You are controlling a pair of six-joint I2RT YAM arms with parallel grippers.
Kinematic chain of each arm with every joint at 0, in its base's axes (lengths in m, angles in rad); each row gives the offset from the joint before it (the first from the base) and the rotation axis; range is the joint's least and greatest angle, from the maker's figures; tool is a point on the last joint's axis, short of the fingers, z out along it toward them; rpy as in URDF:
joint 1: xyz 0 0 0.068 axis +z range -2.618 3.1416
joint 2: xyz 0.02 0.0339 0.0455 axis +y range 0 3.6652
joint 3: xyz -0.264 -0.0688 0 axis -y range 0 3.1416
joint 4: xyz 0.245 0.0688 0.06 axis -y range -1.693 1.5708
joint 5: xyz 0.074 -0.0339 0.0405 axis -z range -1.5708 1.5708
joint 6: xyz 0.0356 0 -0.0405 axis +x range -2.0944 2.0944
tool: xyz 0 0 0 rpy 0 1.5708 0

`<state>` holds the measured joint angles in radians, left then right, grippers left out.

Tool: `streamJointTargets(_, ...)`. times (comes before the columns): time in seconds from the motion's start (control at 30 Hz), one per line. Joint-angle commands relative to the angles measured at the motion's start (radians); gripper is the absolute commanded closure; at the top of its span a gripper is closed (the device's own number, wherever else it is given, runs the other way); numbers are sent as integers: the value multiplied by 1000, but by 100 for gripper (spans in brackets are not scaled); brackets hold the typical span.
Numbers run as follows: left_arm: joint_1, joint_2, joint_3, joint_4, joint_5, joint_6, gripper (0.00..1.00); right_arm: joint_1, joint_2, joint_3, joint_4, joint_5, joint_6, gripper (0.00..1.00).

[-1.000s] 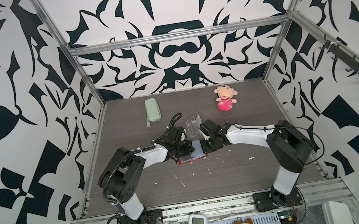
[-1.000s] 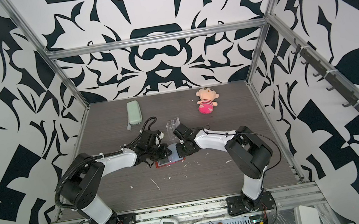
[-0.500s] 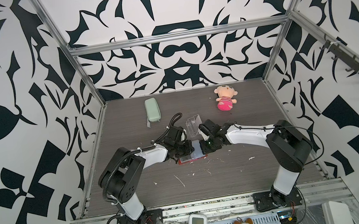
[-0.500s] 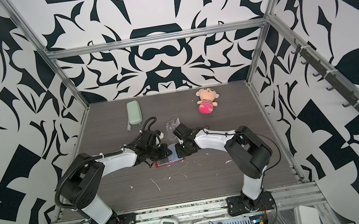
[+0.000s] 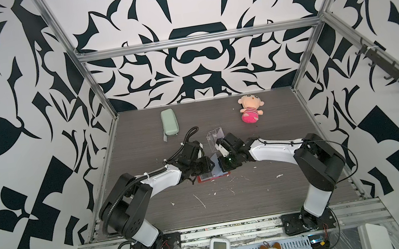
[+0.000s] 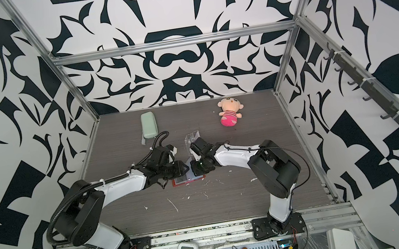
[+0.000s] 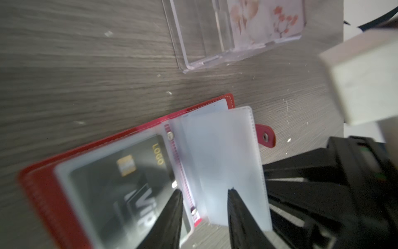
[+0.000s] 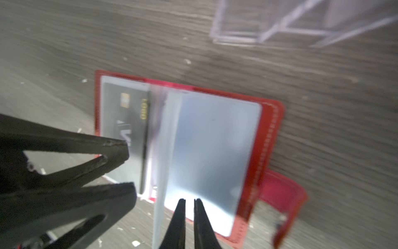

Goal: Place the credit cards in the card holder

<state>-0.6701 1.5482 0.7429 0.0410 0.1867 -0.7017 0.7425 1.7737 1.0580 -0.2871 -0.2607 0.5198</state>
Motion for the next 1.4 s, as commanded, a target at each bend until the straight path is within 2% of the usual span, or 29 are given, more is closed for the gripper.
streamJointTargets(0.0,-2,-83,-42,-23,-103,6,61,21,16,50,34,-45,-12,84)
streamJointTargets(0.2,-2,-201,-94,-59,-202,8,62,51,70,100,37,-68,-17,82)
streamJointTargets(0.33,-2,-219,-106,-72,-205,14,65,63,98,124,29,-64,-15,82)
streamJointTargets(0.63,-2,-73,-78,-69,-140,18,76,70,100,135,-7,-10,-17,82)
streamJointTargets(0.87,-2,-21,-51,-103,-161,10,80,73,8,103,-8,85,-22,81)
streamJointTargets(1.03,-2,-48,-27,-157,-197,24,79,68,-69,72,-31,203,-22,79)
streamJointTargets(1.37,0,-23,152,-298,-264,116,71,-21,-120,110,-124,222,-73,78)
